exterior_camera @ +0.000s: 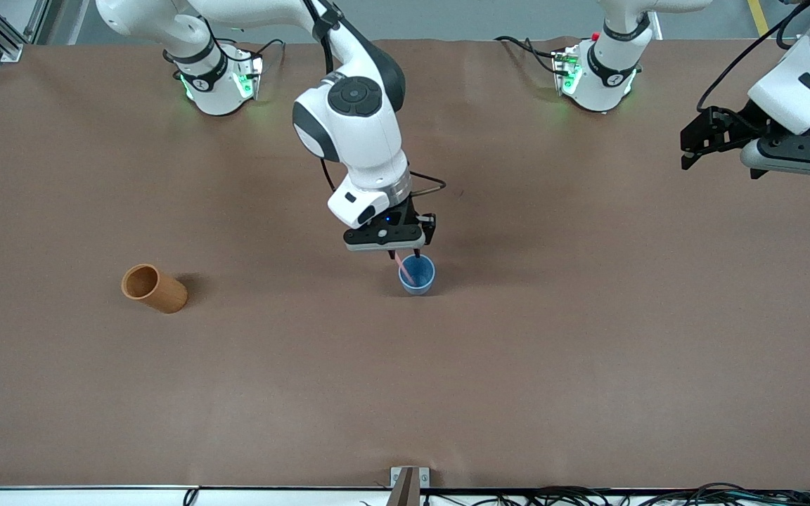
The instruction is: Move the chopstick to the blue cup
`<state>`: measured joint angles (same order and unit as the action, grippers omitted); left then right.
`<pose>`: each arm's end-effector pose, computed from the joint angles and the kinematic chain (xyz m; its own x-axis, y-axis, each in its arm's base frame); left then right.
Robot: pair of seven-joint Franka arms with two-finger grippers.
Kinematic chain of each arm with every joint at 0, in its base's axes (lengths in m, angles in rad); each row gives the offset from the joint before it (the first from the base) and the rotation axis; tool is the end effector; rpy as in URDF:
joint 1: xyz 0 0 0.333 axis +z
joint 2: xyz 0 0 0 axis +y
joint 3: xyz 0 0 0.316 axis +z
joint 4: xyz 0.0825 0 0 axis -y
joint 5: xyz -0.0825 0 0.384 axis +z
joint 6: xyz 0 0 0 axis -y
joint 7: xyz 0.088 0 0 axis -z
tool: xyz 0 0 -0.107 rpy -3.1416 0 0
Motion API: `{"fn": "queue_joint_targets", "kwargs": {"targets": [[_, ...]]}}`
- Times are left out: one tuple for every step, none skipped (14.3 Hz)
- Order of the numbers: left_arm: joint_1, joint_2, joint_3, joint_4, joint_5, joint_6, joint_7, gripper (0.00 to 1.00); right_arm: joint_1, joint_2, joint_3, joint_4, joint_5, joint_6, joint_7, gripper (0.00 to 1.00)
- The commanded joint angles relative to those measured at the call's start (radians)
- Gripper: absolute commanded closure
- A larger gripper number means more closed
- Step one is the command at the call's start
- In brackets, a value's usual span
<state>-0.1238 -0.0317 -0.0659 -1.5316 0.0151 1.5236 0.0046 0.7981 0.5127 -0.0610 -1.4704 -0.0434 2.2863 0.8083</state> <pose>0.5307 -0.1009 0.6560 0.9810 -0.1923 0.0236 -0.1920 -0.9812 -0.0172 0.5340 0.4943 0.4144 0.9650 -0.0561 0.2560 -0.0129 -0.9858 -0.1672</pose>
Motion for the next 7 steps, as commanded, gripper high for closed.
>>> {"fn": "queue_joint_targets", "kwargs": {"targets": [[0.004, 0.013, 0.002, 0.028, -0.02, -0.016, 0.009, 0.0, -0.02, -0.022, -0.01, 0.015, -0.009, -0.01, 0.005, 0.0], [0.004, 0.012, 0.002, 0.028, -0.018, -0.016, 0.009, 0.0, -0.042, -0.061, -0.01, 0.015, -0.004, -0.016, 0.006, 0.0], [0.003, 0.012, 0.002, 0.03, -0.018, -0.016, 0.008, 0.0, -0.071, -0.091, -0.01, 0.01, -0.003, -0.025, 0.005, 0.0], [0.004, 0.012, 0.002, 0.03, -0.018, -0.016, 0.009, 0.0, -0.097, -0.118, -0.01, 0.01, -0.003, -0.05, 0.003, 0.0], [0.004, 0.012, 0.002, 0.03, -0.018, -0.016, 0.009, 0.0, -0.123, -0.149, -0.008, 0.01, -0.001, -0.077, -0.001, 0.0], [0.003, 0.013, 0.002, 0.03, -0.018, -0.016, 0.011, 0.0, -0.158, -0.186, -0.008, 0.007, -0.001, -0.117, -0.023, 0.0], [0.003, 0.013, 0.002, 0.03, -0.018, -0.016, 0.011, 0.0, -0.186, -0.215, -0.008, 0.005, -0.001, -0.157, -0.053, 0.0]]}}
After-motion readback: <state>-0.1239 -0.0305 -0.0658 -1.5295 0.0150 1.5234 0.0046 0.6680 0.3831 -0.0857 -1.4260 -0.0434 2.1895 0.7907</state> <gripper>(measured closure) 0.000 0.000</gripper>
